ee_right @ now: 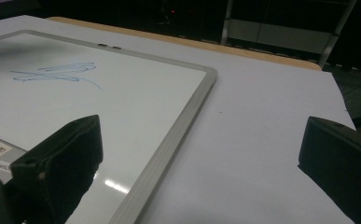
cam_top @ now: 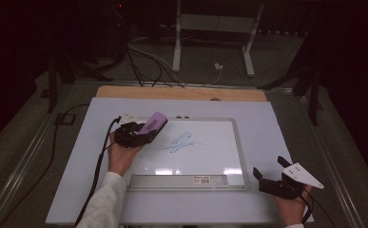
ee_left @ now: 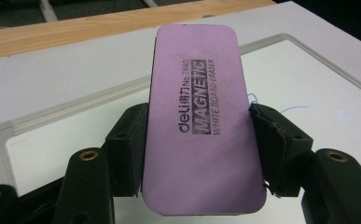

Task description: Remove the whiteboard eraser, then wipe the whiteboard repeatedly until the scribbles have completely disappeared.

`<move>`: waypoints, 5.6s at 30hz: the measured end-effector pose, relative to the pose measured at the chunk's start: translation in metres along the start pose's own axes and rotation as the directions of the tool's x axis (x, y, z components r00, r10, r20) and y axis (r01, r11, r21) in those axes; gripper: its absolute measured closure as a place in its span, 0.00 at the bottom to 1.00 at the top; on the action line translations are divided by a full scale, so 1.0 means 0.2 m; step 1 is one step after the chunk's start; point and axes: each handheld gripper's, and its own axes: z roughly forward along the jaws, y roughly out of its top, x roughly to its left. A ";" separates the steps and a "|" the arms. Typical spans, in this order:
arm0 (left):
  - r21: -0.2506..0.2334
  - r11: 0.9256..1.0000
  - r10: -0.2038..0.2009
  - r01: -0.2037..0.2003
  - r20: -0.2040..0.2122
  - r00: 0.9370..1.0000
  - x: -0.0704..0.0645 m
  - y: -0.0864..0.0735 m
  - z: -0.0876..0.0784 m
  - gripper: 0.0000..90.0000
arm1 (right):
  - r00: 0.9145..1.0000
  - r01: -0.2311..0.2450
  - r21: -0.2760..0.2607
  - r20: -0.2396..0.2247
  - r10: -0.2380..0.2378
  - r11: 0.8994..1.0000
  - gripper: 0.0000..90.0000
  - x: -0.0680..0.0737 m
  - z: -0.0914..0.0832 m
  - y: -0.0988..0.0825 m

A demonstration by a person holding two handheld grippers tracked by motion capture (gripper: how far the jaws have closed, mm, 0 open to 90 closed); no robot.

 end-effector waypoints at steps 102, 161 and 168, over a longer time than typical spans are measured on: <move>0.187 0.977 0.117 -0.103 -0.062 0.991 -0.10 -0.15 0.18 0.47 | 1.000 0.011 0.020 -0.007 -0.010 1.000 0.00 0.01 0.01 0.00; 0.198 0.964 0.185 -0.177 -0.023 0.982 -0.29 -0.12 0.28 0.47 | 1.000 0.013 0.023 -0.008 -0.013 1.000 0.00 0.01 0.02 0.00; 0.207 0.940 0.272 -0.271 0.027 0.962 -0.40 -0.12 0.29 0.47 | 1.000 0.013 0.021 -0.007 -0.012 1.000 0.00 0.01 0.02 0.00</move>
